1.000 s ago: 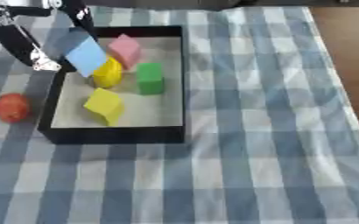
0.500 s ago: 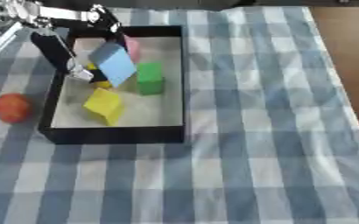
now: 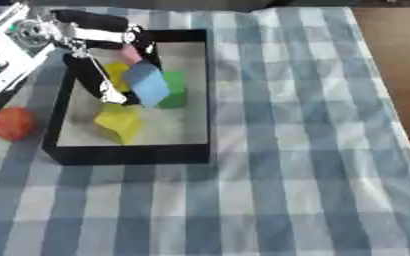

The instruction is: Pick up objects on the table and place them in the box.

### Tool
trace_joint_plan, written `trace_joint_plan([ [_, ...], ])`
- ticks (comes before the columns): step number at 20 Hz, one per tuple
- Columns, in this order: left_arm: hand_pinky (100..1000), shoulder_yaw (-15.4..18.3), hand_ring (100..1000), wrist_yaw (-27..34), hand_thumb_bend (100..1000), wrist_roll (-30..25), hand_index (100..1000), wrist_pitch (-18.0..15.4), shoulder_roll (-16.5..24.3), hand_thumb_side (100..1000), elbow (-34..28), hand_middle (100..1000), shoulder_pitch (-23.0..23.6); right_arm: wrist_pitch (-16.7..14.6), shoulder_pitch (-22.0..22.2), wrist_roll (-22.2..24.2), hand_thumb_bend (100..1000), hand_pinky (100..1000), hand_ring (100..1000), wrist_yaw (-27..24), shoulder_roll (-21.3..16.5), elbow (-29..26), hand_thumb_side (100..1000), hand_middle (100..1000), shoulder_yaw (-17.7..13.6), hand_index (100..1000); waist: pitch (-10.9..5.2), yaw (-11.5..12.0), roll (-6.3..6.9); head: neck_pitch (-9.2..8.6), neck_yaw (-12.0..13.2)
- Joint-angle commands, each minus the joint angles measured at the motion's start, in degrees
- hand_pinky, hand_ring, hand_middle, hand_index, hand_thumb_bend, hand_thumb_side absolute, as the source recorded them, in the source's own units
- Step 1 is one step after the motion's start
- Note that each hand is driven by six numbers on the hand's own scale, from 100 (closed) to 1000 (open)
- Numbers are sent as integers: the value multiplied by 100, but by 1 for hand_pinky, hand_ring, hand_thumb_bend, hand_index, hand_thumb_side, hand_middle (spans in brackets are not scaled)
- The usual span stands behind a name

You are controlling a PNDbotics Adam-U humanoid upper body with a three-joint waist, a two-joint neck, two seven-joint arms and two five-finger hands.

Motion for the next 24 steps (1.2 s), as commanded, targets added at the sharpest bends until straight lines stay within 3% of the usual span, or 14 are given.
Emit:
trace_joint_plan([
  [1, 914, 81, 832, -95, 579, 106, 921, -95, 140, 617, -106, 835, -69, -8, -41, 14, 100, 800, 807, -23, -135, -17, 785, 704, -19, 833, -261, 4, 65, 9, 14],
  [4, 911, 133, 828, -13, 532, 109, 914, -101, 236, 566, -227, 830, -16, -10, -28, 7, 100, 800, 807, -27, -138, -5, 786, 704, -21, 833, -272, 21, 62, 13, 17],
  [5, 904, 161, 819, 28, 475, 109, 903, -82, 291, 502, -279, 820, 7, -11, -26, 6, 100, 800, 807, -27, -140, -6, 786, 704, -20, 833, -276, 28, 61, 10, 15],
  [7, 895, 251, 809, 131, 448, 139, 892, -9, 463, 453, -459, 810, 85, -15, -13, 6, 100, 800, 807, -23, -149, -14, 784, 704, -21, 833, -283, 48, 62, 16, 4],
  [11, 890, 521, 805, 311, 456, 315, 868, 229, 992, 445, -930, 802, 389, -21, 60, -27, 100, 800, 807, 3, -200, -32, 783, 704, -67, 833, -292, 137, 89, 31, -77],
  [17, 893, 880, 818, 106, 509, 658, 880, 592, 1842, 441, -1435, 808, 1125, -25, 176, -105, 100, 800, 807, 25, -247, -30, 787, 705, -140, 833, -289, 267, 119, 42, -174],
  [24, 888, 1240, 813, 5, 527, 1167, 873, 1136, 2786, 453, -1514, 796, 2104, -19, 144, -96, 100, 800, 807, 25, -218, -69, 786, 705, -116, 833, -254, 166, 75, -14, -69],
])
